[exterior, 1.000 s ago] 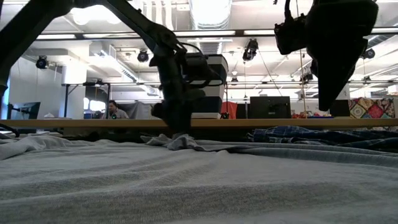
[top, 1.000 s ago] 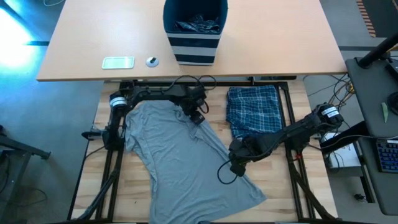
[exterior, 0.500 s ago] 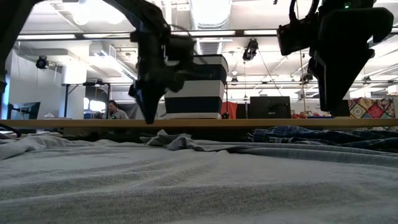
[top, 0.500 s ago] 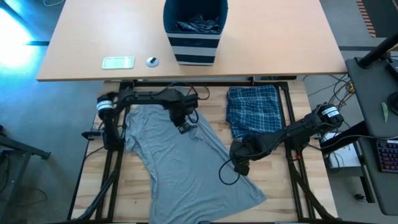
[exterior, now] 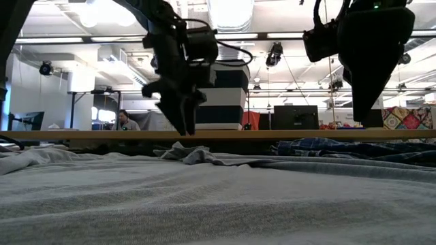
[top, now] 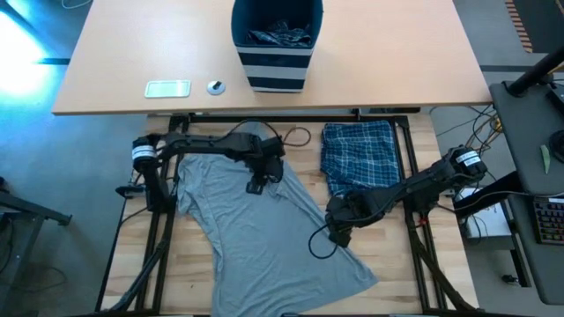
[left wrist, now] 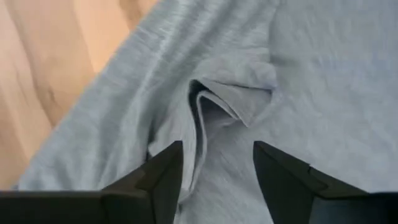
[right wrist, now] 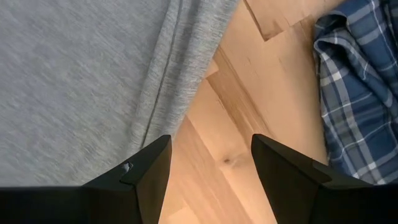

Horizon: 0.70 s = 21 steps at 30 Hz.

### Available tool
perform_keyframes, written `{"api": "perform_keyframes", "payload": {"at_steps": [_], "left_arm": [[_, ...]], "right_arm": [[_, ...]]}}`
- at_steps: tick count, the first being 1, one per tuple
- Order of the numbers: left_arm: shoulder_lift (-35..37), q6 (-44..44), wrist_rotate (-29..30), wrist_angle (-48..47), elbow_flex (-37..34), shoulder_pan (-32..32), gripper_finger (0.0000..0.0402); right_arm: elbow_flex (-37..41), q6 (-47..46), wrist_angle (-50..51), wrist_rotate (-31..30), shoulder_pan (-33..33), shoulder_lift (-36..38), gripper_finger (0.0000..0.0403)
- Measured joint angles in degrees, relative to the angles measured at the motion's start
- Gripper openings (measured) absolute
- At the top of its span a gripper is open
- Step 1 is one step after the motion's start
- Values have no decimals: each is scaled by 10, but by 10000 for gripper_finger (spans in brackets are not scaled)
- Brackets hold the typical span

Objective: Fold Laundry from Bin
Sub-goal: Fold the gray shirt

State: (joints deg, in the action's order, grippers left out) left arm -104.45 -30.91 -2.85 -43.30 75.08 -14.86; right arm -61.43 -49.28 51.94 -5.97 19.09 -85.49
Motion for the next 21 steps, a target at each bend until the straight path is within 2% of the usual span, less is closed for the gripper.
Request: {"api": "perform_keyframes", "payload": {"at_steps": [5,14,21], "left_arm": [[-12,-3,34,55,-22,1,182],[-28,2,49,78,-42,3,114],[-55,8,52,88,-40,1,79]], "right_arm": [[-2,-10,0,4,0,0,219],[-2,-9,1,4,0,0,219],[-2,-12,1,4,0,0,219]]}}
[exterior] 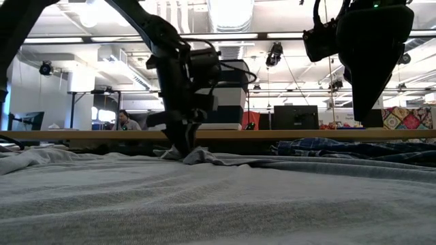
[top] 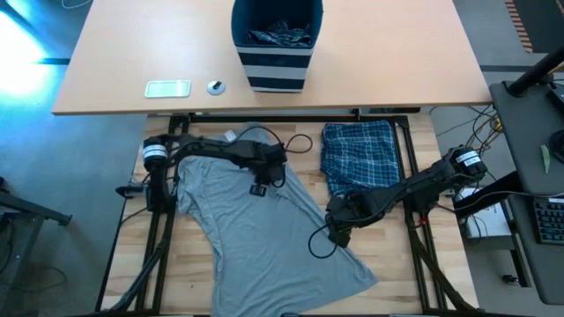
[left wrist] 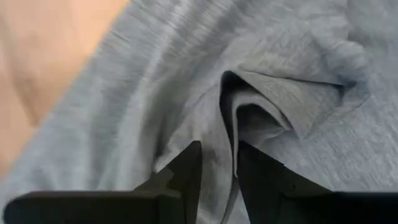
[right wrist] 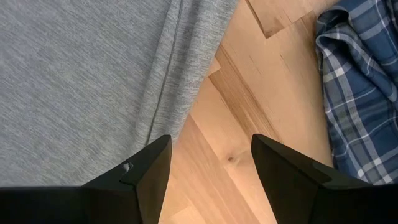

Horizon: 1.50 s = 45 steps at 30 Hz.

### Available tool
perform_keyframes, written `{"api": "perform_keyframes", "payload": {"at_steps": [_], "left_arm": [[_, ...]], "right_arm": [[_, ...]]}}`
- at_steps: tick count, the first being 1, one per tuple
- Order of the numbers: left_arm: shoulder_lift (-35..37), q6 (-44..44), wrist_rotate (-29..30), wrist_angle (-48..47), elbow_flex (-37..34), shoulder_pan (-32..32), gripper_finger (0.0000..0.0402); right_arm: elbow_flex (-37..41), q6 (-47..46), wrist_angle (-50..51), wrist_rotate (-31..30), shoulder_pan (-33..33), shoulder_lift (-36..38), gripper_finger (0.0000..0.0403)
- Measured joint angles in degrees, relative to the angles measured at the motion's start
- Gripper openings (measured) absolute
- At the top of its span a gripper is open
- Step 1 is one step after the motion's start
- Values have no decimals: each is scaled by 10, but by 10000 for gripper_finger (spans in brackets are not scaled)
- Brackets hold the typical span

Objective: Fold Laundry from Bin
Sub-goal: Fold the gray shirt

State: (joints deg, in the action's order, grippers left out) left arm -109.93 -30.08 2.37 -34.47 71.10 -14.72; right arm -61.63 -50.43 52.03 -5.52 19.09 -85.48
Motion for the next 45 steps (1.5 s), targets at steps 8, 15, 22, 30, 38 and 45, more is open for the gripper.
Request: {"api": "perform_keyframes", "payload": {"at_steps": [8,15,22,30,38,45], "left_arm": [[-2,69,4,-66,45,0,7],[65,82,0,-196,51,17,1],[163,112,-13,-227,-25,26,0],[210,145,-55,-216,-111,31,0],[211,178,-88,-163,-133,27,45],[240,177,-99,-195,-118,17,144]], "right_arm": [[0,-7,0,11,0,0,219],[0,0,1,10,0,0,219],[0,0,1,10,0,0,219],[0,0,0,10,0,0,219],[8,-132,-2,76,-2,0,219],[55,-280,-20,172,80,0,219]]}}
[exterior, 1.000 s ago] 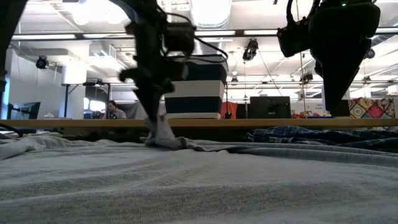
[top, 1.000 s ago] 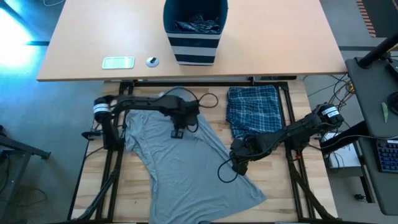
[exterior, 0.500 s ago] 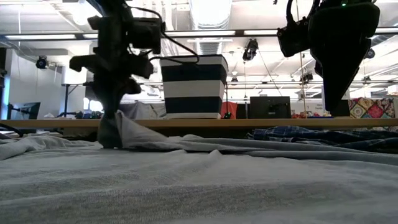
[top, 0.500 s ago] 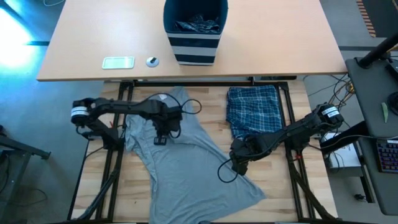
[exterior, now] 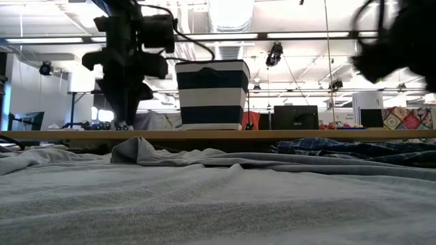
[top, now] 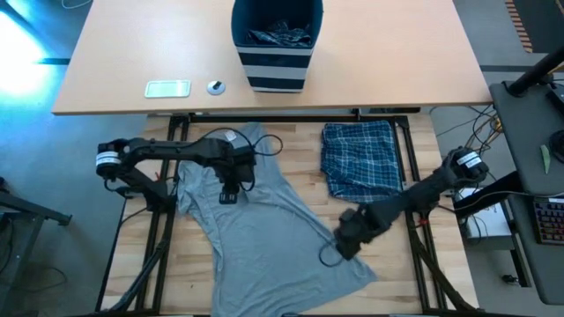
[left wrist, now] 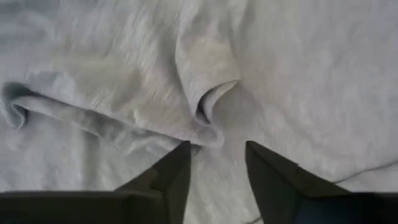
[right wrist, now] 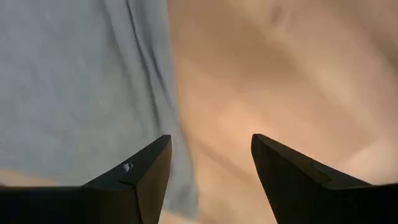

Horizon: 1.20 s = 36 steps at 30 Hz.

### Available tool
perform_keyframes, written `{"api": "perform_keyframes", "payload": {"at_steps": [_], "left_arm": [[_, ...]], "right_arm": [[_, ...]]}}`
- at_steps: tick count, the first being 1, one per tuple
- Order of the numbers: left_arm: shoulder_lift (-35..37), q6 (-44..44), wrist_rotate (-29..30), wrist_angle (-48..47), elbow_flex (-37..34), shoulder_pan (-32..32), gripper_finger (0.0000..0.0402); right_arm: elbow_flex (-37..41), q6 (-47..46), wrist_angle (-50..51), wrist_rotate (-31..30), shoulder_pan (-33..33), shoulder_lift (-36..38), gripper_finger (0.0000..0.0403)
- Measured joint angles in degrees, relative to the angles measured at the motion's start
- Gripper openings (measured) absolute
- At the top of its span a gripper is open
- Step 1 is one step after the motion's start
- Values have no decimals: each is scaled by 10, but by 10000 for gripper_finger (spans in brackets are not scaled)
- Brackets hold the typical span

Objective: Fold Laundry from Bin
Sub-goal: Fold the gray shirt

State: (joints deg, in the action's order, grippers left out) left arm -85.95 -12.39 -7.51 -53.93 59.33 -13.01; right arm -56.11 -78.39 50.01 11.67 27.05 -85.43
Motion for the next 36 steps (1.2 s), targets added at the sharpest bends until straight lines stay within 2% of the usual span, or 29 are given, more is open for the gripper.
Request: {"api": "perform_keyframes", "payload": {"at_steps": [4,6,10,18,26,31,36], "left_arm": [[18,26,-59,71,-10,1,180],[19,42,-70,122,-21,3,187],[9,46,-71,187,-44,3,188],[8,18,-67,219,-96,3,170],[8,-14,-63,238,-114,19,164],[8,-100,13,243,-118,44,164],[8,-196,45,246,-119,62,164]], "right_arm": [[12,-80,-9,32,58,0,219],[19,-116,-31,36,77,0,219],[40,-175,-99,39,99,-8,219],[46,-222,-156,86,125,-45,207],[47,-221,-166,118,136,-87,148],[46,-220,-175,126,135,-95,93],[47,-221,-176,128,136,-94,35]]}}
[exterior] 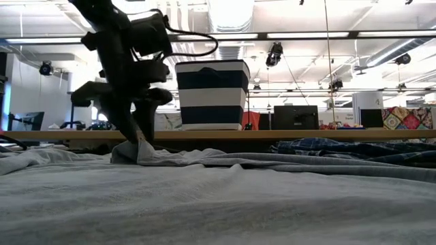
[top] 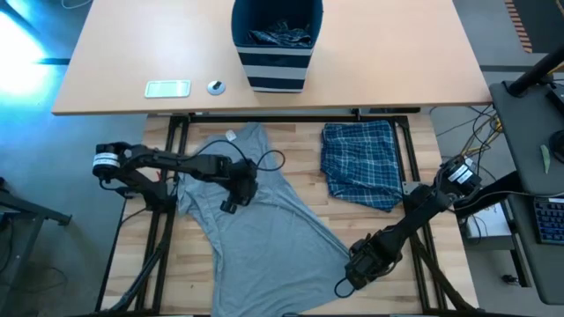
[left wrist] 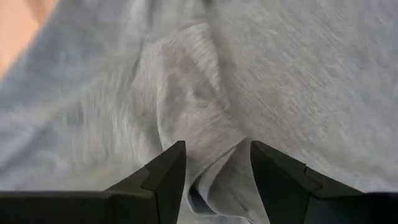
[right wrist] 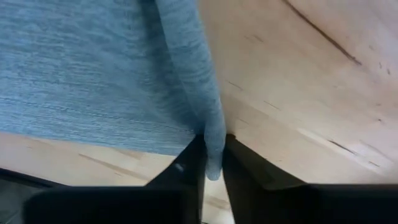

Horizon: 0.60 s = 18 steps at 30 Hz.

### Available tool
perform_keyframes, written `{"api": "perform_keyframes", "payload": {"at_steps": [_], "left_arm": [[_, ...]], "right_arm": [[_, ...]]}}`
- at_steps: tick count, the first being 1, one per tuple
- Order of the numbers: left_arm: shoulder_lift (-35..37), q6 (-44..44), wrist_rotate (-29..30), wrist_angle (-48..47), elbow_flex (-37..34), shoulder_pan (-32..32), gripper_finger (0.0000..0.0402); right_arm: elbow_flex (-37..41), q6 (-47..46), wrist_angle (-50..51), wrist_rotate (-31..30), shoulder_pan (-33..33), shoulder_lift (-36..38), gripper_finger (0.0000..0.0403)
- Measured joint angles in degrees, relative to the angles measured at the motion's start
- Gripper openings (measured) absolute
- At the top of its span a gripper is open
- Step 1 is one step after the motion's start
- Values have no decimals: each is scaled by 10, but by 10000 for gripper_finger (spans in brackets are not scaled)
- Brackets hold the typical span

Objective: Fold Laundry from Bin
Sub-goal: Fold the gray shirt

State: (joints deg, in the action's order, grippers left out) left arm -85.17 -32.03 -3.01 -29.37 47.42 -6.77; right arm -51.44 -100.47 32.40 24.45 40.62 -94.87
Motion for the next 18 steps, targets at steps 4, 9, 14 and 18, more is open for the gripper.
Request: {"api": "perform_keyframes", "payload": {"at_steps": [4,9,14,18], "left_arm": [[0,-84,1,8,0,12,164],[-14,-126,19,8,-6,12,162],[-36,-129,79,29,-6,17,146],[-42,-155,84,46,-4,24,129]], "right_arm": [[0,1,-2,0,0,0,13],[1,1,-4,2,0,0,13],[1,1,-6,2,0,0,13],[1,1,-8,2,0,0,13]]}}
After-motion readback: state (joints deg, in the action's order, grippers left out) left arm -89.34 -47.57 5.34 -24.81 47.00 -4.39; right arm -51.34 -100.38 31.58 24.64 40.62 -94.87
